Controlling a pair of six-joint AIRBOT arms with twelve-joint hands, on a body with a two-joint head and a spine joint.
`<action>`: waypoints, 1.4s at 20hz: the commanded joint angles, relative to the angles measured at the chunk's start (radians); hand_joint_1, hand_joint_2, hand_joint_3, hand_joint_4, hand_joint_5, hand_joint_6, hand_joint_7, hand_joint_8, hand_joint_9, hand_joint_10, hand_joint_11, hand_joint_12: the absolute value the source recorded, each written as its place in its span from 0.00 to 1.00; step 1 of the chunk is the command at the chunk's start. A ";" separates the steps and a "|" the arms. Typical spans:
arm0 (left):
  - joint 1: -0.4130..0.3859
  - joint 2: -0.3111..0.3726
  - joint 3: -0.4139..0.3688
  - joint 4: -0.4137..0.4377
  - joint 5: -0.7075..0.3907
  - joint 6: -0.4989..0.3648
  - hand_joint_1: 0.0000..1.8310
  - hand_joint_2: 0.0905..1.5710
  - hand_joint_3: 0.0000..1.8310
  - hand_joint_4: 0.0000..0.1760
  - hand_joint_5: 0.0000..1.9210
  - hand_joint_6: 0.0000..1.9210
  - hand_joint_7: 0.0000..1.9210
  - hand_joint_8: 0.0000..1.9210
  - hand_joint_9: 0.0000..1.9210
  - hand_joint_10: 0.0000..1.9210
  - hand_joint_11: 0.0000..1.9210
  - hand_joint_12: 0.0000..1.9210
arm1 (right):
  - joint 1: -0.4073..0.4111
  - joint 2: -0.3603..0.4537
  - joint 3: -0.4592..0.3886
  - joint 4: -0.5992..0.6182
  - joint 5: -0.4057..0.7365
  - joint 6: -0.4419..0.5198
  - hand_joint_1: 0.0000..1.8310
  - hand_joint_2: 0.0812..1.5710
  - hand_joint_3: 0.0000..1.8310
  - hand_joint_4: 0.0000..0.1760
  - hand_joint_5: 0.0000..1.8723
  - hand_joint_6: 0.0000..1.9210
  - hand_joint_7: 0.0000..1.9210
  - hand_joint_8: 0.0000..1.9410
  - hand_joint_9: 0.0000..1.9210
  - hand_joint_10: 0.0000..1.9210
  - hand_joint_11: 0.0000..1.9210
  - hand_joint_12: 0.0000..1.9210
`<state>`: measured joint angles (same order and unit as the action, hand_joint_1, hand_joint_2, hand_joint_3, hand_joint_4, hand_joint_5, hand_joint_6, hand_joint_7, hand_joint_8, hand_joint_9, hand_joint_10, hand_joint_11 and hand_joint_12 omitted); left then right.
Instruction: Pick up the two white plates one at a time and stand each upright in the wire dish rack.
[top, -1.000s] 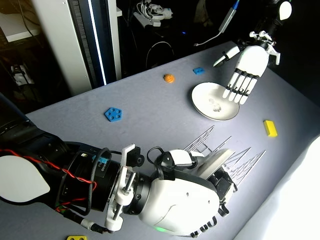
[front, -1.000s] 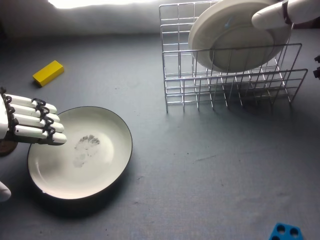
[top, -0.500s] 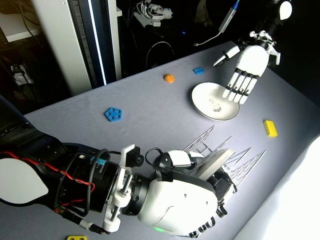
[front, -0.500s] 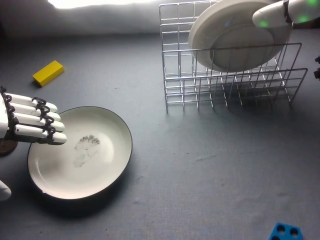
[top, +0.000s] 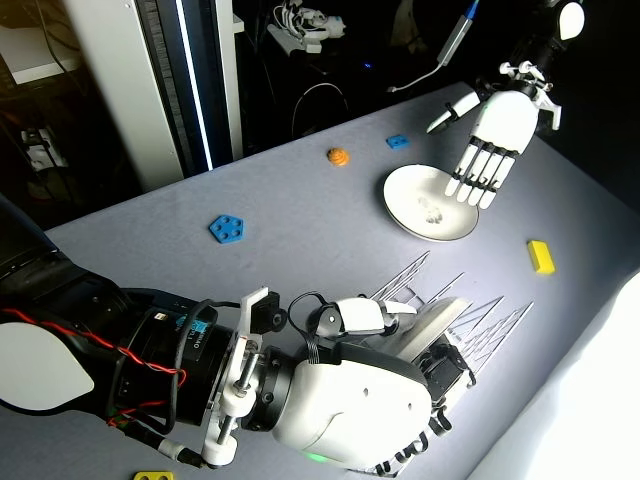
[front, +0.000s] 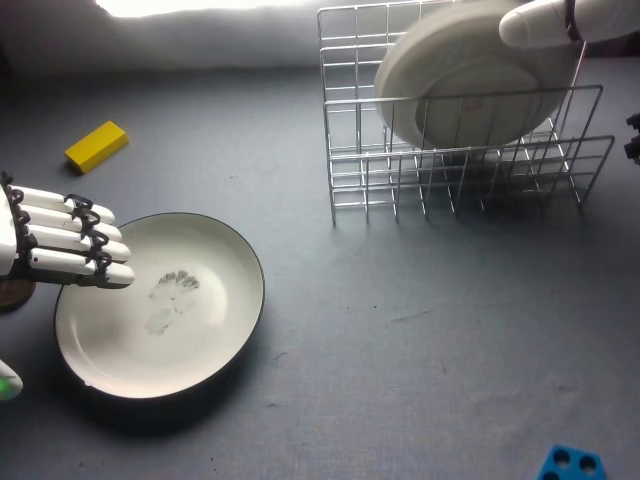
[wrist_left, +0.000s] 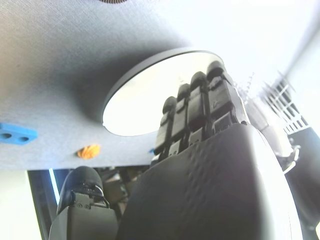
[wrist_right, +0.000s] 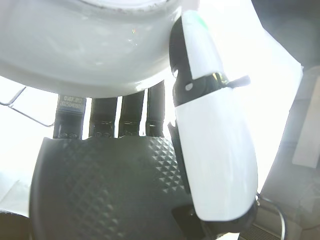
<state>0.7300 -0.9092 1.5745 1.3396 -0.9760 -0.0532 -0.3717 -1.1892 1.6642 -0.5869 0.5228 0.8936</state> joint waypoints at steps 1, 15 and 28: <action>-0.008 0.008 0.008 -0.059 -0.036 -0.001 0.00 0.64 0.00 0.00 0.03 0.00 0.03 0.00 0.02 0.00 0.01 0.00 | 0.000 0.002 0.006 0.035 0.051 0.005 0.63 0.65 0.00 0.00 0.42 0.08 0.51 0.00 0.51 0.00 0.27 0.62; 0.009 -0.002 0.027 -0.059 -0.032 -0.001 0.00 0.63 0.00 0.00 0.03 0.00 0.03 0.00 0.02 0.00 0.00 0.02 | 0.033 0.012 0.006 0.034 0.069 0.001 0.59 0.67 0.00 0.00 0.40 0.02 0.46 0.00 0.45 0.00 0.18 0.67; 0.033 -0.006 0.026 -0.060 -0.025 0.000 0.00 0.64 0.00 0.00 0.02 0.00 0.02 0.00 0.01 0.00 0.00 0.00 | 0.067 0.035 -0.019 0.026 0.097 -0.012 0.60 0.66 0.00 0.00 0.40 0.01 0.43 0.00 0.42 0.00 0.15 0.68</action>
<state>0.7639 -0.9150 1.5963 1.3350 -0.9665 -0.0532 -0.3180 -1.1603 1.6451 -0.6147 0.5293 0.8700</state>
